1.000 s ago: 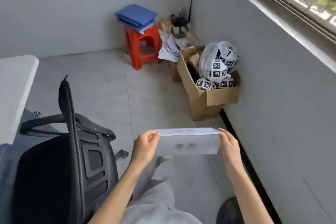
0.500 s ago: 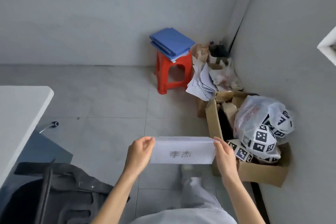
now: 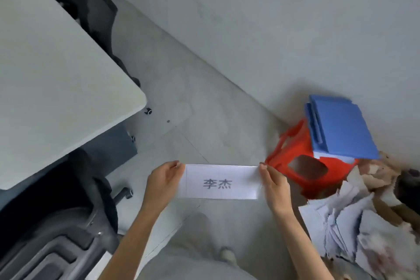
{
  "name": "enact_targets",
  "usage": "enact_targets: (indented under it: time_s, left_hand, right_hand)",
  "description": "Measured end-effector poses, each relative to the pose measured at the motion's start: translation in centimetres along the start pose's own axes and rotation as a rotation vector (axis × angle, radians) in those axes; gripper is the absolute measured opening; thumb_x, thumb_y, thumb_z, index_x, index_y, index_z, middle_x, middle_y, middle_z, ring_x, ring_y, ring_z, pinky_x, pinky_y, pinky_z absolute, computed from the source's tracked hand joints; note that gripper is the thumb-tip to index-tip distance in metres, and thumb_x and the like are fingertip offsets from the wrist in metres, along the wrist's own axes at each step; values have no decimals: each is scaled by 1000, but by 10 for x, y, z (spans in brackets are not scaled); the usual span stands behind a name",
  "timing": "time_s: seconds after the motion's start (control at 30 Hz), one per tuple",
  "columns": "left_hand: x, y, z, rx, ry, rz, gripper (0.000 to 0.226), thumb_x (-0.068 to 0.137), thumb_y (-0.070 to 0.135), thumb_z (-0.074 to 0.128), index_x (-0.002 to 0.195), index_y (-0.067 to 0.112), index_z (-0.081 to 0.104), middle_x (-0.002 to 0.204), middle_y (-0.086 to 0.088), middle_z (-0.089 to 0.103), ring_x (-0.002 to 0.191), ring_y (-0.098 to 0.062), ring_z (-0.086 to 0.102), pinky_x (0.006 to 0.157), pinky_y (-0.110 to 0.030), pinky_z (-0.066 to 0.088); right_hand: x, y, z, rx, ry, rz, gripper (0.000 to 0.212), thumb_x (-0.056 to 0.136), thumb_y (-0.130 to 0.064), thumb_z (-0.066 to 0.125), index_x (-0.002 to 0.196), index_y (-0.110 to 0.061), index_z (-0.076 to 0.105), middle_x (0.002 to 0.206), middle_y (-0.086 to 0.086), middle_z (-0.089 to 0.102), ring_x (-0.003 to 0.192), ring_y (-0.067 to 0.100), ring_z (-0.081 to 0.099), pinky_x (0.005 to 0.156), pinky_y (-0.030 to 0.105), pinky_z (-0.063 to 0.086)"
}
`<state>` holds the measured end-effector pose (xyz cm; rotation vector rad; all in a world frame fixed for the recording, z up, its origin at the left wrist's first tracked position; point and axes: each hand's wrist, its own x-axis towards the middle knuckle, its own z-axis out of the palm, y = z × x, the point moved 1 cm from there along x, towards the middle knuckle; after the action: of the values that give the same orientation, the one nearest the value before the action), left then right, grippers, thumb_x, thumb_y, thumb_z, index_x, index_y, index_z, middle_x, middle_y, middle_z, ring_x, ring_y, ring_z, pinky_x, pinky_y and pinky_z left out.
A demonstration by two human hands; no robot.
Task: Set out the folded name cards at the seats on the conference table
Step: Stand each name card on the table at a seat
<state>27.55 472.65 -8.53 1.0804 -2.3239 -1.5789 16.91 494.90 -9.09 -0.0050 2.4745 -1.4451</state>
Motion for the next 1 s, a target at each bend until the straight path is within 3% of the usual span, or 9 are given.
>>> enact_targets:
  time_s: [0.1,0.17,0.3,0.5,0.63,0.77,0.87,0.93,1.0]
  left_hand:
    - [47,3,-2,-3,92,-51,36,85,29,56,115,8,58,114,-9,66,103,-20,60,87,-29,43]
    - [85,6,-2,-16,132,-86,37,85,29,56,115,8,58,112,-7,66,101,-18,60,87,-29,44]
    - [172,24,-3,-71,179,-135,37,84,34,56,111,9,61,108,-7,69,100,-19,63,89,-32,47]
    - [288,76,-25,-101,273,-179,28,85,31,55,103,10,64,98,-4,69,93,-17,62,76,-23,42]
    - [345,87,-53,-129,441,-249,25,85,27,57,103,11,62,101,-6,69,94,-19,62,80,-26,42]
    - [391,84,-80,-189,647,-336,14,85,23,58,96,15,56,100,-11,69,84,-19,59,66,-17,40]
    - [417,80,-95,-240,817,-422,19,85,23,57,100,11,56,101,-12,69,80,-19,57,64,-16,40]
    - [426,80,-101,-283,949,-502,23,86,21,56,105,8,56,104,-15,69,83,-23,57,68,-26,40]
    - [432,82,-108,-329,1086,-554,25,87,21,55,108,7,55,105,-17,69,85,-24,57,75,-28,38]
  right_hand:
    - [70,-27,23,11,-113,-55,30,92,-22,46,85,4,59,72,4,50,71,16,42,60,23,32]
    - [117,-39,41,3,-171,-55,26,92,-23,47,85,-5,64,74,0,57,75,18,49,68,29,37]
    - [208,-75,79,-31,-230,-102,21,93,-26,45,80,-19,60,66,-13,51,75,16,47,64,24,37]
    - [323,-158,128,-103,-334,-166,35,95,-26,37,71,-10,57,61,2,49,62,18,42,59,32,32]
    - [391,-210,181,-169,-481,-281,35,97,-23,33,80,-4,57,66,5,51,65,20,43,58,31,32]
    - [454,-255,254,-240,-689,-404,32,97,-17,31,99,-3,60,87,13,60,79,23,53,77,41,46]
    - [490,-292,317,-303,-846,-541,32,97,-15,32,106,-2,59,80,5,57,71,15,51,67,25,42]
    - [503,-318,353,-350,-943,-646,33,97,-17,32,100,5,58,73,6,55,67,17,47,63,26,35]
    - [508,-345,387,-369,-1047,-729,33,97,-18,33,96,4,58,81,10,59,74,21,50,62,24,30]
